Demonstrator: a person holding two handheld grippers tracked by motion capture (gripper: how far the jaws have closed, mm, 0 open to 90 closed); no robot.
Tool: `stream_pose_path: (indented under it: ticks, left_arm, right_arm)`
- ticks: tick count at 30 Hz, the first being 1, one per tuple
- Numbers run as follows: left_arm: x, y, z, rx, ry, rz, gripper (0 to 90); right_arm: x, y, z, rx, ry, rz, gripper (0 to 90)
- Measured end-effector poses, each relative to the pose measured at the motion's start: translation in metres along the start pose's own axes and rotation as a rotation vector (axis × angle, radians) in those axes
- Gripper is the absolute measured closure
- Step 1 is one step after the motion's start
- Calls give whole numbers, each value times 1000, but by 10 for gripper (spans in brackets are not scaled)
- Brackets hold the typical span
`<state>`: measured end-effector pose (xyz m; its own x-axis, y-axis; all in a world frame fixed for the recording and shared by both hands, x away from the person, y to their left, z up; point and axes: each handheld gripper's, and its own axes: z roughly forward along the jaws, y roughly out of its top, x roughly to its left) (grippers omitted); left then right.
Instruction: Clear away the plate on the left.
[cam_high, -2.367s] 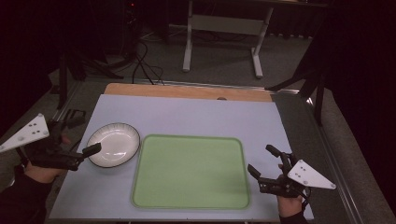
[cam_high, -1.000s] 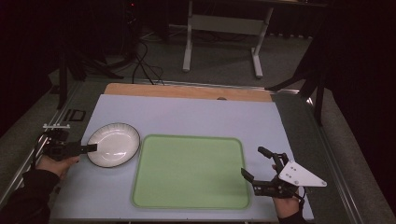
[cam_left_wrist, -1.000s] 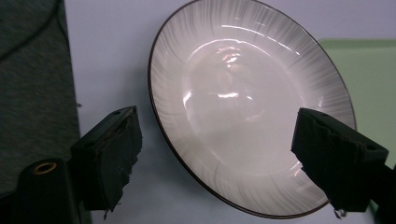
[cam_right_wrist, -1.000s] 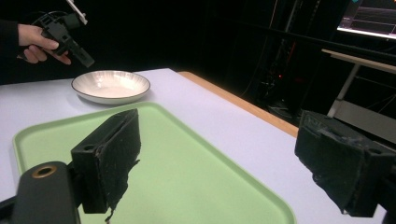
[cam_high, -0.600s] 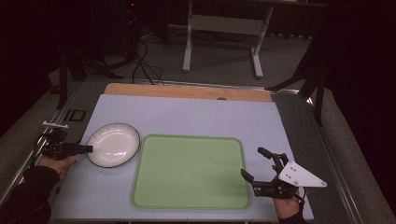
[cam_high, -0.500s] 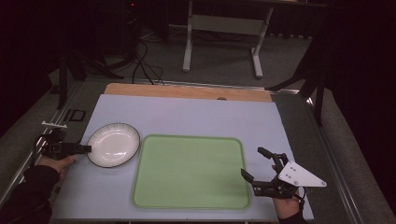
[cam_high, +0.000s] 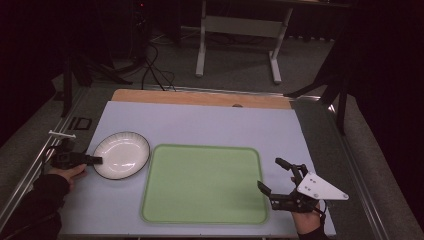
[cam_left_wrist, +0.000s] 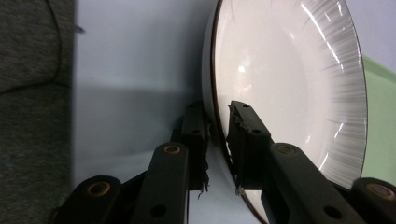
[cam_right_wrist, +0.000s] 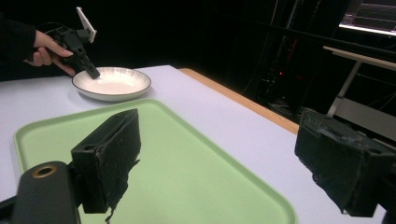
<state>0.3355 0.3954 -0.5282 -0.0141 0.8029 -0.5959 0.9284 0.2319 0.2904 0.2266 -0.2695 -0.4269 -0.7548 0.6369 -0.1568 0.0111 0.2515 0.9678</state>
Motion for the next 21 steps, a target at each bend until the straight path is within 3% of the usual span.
stream_pose_path:
  ticks: [9, 10, 17, 21]
  left_arm:
    - [0, 0, 1, -14, -5, -16, 773]
    - [8, -1, 0, -25, -57, -65, 773]
    - [4, -3, 0, -66, -55, -87, 819]
    - [-3, -1, -3, -106, -67, -59, 842]
  right_arm:
    - [0, -1, 0, 3, -2, 2, 139]
    - [0, 0, 1, 3, -3, 2, 140]
    - [0, 0, 1, 13, -14, -4, 140]
    - [-1, -1, 0, 16, -24, 0, 141]
